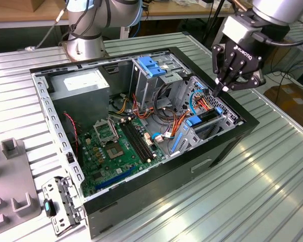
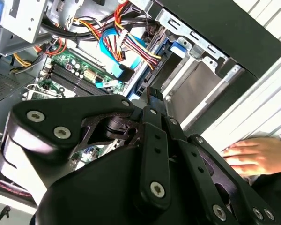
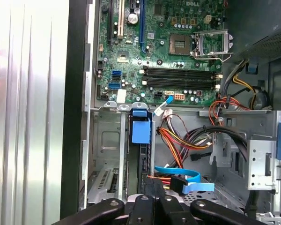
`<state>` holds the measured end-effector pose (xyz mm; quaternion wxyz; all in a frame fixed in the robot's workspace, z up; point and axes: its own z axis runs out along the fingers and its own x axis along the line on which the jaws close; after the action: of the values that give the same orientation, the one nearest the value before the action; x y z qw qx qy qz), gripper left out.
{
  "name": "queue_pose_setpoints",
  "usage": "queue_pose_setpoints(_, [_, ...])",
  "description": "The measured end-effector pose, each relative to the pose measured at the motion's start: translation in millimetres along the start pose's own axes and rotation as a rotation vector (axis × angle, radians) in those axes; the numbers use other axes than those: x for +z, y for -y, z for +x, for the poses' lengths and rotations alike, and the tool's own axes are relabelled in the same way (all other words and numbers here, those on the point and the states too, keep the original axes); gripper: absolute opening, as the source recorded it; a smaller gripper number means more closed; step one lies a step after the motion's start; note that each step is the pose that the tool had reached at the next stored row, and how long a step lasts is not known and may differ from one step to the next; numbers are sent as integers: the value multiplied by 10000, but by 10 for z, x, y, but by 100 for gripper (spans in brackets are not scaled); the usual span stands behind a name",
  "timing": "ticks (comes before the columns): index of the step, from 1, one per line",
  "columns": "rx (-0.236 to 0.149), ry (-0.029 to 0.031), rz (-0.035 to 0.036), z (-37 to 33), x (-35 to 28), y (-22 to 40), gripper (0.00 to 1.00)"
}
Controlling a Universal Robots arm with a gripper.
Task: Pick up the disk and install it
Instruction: 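Insert the second disk wire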
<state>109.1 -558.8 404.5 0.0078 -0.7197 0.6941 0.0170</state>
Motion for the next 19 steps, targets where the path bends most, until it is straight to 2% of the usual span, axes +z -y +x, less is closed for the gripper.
queue_pose_setpoints(8, [0,-2,0,-8,-11,-4,11])
queue_pose_setpoints(10, [-1,-30,-2,-34,-12,-2,11])
queue_pose_setpoints(11, [0,-83,-4,-54,-12,-2,11])
queue_pose_setpoints(12, [2,-173,-12,-75,-8,-1,11])
queue_pose_setpoints(13, [5,-366,-40,-104,1,0,11])
queue_pose_setpoints(14, [8,-519,-62,-128,7,1,11])
queue_pose_setpoints(15, [10,-606,-78,-146,15,1,11])
queue_pose_setpoints(17, [12,-678,-131,-192,30,3,11])
queue_pose_setpoints(19, [15,-694,-264,-249,48,8,11])
